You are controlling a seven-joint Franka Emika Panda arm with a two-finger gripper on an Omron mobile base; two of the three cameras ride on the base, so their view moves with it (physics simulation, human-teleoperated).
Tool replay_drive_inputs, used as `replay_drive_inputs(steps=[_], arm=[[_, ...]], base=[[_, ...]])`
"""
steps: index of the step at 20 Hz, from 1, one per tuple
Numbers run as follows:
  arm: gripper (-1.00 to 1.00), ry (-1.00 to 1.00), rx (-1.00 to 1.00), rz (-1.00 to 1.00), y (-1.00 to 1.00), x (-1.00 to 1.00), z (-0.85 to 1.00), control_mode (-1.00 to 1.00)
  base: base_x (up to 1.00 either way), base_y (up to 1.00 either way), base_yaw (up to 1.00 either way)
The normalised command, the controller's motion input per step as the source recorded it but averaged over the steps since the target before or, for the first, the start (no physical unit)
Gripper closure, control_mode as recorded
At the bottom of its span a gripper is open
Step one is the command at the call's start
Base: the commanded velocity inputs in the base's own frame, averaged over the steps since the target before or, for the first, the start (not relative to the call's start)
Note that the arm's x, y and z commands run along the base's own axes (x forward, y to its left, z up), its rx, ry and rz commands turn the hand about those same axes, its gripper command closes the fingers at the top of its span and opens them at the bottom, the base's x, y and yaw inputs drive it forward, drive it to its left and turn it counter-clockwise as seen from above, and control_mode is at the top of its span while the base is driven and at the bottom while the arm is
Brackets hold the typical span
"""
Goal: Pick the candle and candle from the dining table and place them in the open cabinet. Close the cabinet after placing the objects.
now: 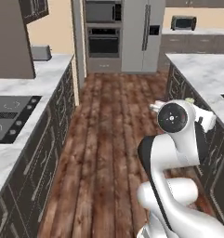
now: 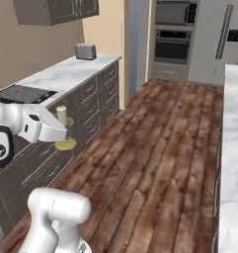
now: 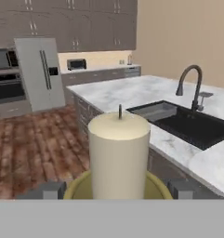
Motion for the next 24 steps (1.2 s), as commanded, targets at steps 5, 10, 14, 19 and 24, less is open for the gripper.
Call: replay_drive_inputs(steps=[5,10,14,19,24], arm=[[1.0,0.0,0.0,0.0,0.0,0.0,0.0,1.0],[1.0,0.0,0.0,0.0,0.0,0.0,0.0,1.0],[1.0,0.0,0.0,0.0,0.0,0.0,0.0,1.0],[1.0,0.0,0.0,0.0,0.0,0.0,0.0,1.0],[1.0,0.0,0.0,0.0,0.0,0.0,0.0,1.0]], base=[[0.0,0.02,1.0],[0.0,0.03,1.0],[0.0,0.04,1.0],[0.02,0.01,1.0],[0.42,-0.06,0.41]])
